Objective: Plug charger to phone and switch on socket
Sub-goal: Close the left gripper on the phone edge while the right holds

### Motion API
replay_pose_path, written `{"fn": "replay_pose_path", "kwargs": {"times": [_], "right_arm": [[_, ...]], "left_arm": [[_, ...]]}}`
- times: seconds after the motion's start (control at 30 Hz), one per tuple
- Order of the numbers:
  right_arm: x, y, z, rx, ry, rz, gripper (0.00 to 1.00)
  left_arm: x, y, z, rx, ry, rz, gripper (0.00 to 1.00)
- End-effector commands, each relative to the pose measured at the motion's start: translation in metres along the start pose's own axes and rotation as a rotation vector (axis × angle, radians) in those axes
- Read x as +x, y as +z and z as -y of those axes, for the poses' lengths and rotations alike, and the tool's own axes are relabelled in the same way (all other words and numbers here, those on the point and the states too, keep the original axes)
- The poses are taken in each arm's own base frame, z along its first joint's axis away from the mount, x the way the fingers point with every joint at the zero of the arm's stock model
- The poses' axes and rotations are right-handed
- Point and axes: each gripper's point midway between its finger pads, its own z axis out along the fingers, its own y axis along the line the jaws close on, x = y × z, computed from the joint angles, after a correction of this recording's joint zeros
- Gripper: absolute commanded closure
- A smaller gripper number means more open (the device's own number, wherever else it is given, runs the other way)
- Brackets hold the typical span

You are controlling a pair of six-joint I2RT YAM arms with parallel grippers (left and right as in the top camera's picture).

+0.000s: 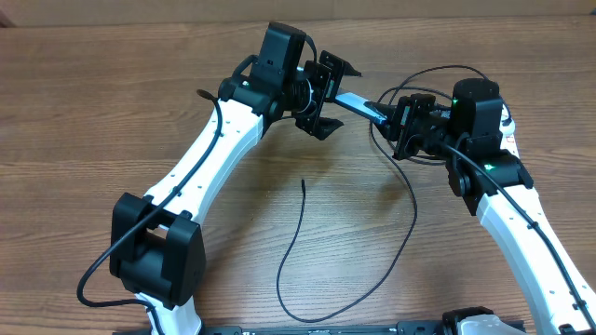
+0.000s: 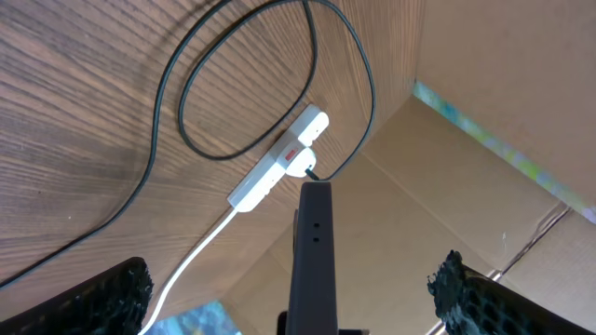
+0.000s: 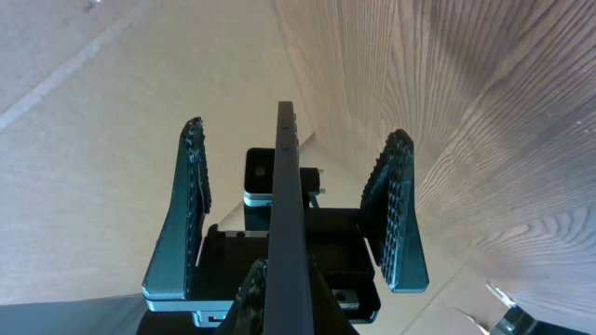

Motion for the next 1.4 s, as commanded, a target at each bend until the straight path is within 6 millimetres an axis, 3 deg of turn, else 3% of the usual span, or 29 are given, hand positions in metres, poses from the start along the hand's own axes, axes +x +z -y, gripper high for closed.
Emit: {"fn": "replay_pose_path", "kwargs": {"times": [0.0,0.2,0.33,0.5,0.8,1.37], "right_arm": [[0.008,-0.001,-0.005,-0.015,-0.025,-0.014,0.96],[0.005,-0.001,-0.003,-0.01,-0.041,-0.001,0.96],[0.005,-0.001,-0.003,-0.01,-0.043,-0.001,0.96],[0.007,0.0,-0.003,-0.007,-0.045,-0.006,0.96],[0.018,0.007,0.004,0.01,-0.062,-0.019,0.96],[0.018,0.007,0.004,0.012,-0.062,-0.023,0.96]], "left_arm": [[0.013,-0.009,0.012,0.033,0.037,0.016,0.0],[0.016,-0.007,0.011,0.03,0.042,0.013,0.0],[0.017,-0.007,0.011,0.029,0.043,0.012,0.12],[0.017,-0.007,0.011,0.029,0.043,0.011,0.14],[0.018,-0.007,0.011,0.028,0.044,0.01,0.32],[0.018,-0.007,0.011,0.028,0.044,0.01,0.66]]}}
